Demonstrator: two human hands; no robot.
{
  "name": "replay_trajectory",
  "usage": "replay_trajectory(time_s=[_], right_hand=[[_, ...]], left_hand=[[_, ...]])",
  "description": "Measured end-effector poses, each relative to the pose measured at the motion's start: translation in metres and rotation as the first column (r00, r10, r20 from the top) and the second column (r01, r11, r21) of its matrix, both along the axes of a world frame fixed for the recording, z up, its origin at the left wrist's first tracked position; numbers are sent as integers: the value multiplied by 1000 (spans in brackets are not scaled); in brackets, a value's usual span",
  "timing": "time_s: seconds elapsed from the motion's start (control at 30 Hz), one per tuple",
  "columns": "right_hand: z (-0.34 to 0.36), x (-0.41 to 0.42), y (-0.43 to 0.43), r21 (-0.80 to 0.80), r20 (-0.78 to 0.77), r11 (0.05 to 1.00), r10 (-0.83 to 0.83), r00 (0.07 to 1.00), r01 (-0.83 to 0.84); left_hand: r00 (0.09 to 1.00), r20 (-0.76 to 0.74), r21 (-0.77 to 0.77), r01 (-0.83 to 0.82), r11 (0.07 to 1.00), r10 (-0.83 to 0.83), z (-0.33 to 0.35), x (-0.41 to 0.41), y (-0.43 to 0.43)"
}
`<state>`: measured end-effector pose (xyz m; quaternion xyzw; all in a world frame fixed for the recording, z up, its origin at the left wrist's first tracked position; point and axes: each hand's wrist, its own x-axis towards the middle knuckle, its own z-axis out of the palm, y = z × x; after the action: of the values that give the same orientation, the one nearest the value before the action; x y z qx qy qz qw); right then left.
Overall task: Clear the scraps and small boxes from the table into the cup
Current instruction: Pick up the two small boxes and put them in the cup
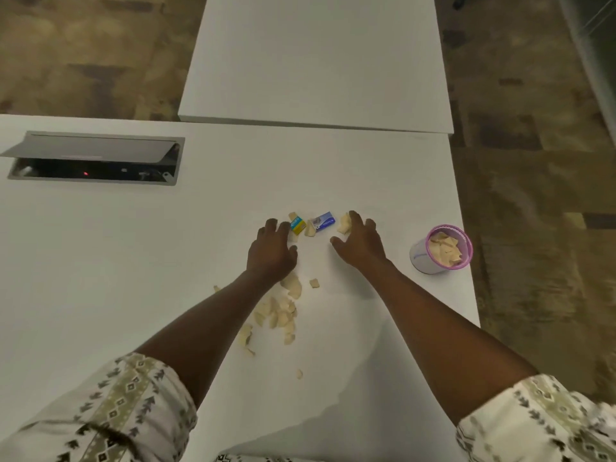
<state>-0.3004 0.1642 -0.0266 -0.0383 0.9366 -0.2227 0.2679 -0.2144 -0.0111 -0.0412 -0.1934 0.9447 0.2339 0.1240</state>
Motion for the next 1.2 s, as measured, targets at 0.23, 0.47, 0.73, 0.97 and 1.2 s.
replay_trajectory(time_s=[0.23,0.47,0.73,0.97,1.2], right_hand=[[-18,-19,-33,98,-7,983,156,988,-154],[-23,-18,-44,106,-144,944,326,934,-312],[-24,-2,-32,57,-206,956,292,934,-287],[-21,30,-6,-68,-184,990,109,977,-124],[-3,49,22,-250,-144,960,-165,976,125]], left_hand=[[995,59,-14,77,997,-76,-12,-33,-9],[983,48,-71,182,981,-179,-18,-57,-6],[993,-25,3,113,994,-113,-25,-37,4],[998,-53,32,41,999,-39,-21,-5,14],[995,-83,109,-42,993,52,-2,7,27]])
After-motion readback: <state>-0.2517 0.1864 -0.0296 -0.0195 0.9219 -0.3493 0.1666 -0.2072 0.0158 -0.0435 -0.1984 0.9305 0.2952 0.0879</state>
